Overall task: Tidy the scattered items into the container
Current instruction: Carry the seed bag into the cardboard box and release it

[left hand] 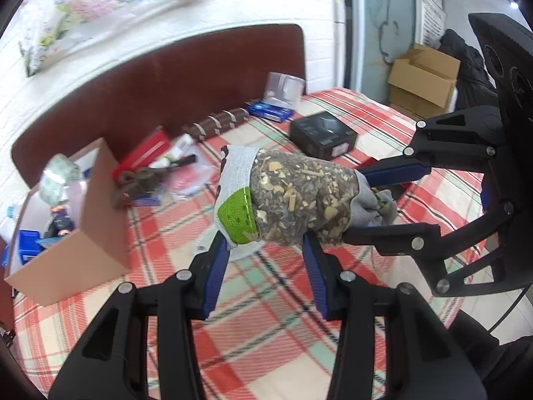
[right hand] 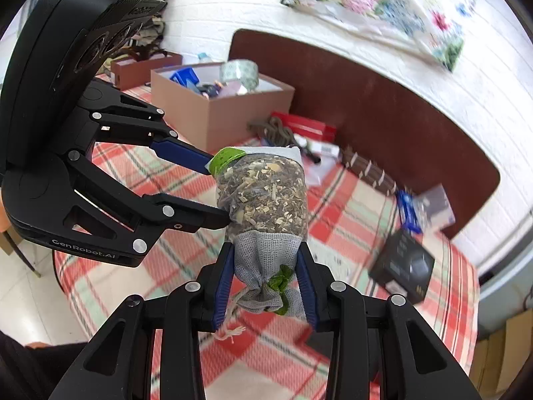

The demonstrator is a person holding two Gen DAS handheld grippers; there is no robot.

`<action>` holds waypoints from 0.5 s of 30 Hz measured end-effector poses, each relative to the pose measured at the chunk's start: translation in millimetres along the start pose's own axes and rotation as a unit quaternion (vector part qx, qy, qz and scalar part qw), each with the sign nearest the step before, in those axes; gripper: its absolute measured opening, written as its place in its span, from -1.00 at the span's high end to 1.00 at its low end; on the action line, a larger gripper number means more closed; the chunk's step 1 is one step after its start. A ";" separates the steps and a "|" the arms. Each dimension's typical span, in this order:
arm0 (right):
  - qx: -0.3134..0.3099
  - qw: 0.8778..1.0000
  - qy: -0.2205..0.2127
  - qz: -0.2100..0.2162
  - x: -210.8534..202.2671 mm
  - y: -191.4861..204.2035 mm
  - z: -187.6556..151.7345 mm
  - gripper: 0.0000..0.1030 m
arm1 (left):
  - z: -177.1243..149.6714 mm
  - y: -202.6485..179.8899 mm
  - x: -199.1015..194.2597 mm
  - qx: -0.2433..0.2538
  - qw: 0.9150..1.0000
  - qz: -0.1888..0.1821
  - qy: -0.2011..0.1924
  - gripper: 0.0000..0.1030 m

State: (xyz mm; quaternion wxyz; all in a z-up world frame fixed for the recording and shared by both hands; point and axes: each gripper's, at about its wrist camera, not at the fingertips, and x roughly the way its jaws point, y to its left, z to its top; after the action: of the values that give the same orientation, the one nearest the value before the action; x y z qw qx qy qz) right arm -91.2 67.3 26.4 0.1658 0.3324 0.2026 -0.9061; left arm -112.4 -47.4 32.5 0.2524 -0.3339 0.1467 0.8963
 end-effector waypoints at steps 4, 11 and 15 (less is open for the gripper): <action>-0.021 0.999 -0.025 0.003 6.6 12.4 40.4 0.26 | 4.9 33.1 -18.9 -0.015 0.999 0.038 -0.019 0.13; -0.062 0.996 -0.067 0.015 31.6 41.0 124.2 0.26 | 8.4 105.0 -55.0 -0.046 0.992 0.108 -0.042 0.13; -0.062 0.994 -0.084 0.035 57.5 54.8 170.3 0.26 | 8.8 157.8 -65.5 -0.070 0.985 0.149 -0.049 0.13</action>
State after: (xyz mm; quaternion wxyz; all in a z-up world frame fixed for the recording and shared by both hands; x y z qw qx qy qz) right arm -200.1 -70.8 92.5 0.2336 0.2508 0.2317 -0.9104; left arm -161.3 -197.7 97.9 0.0988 -0.2808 0.1191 0.9472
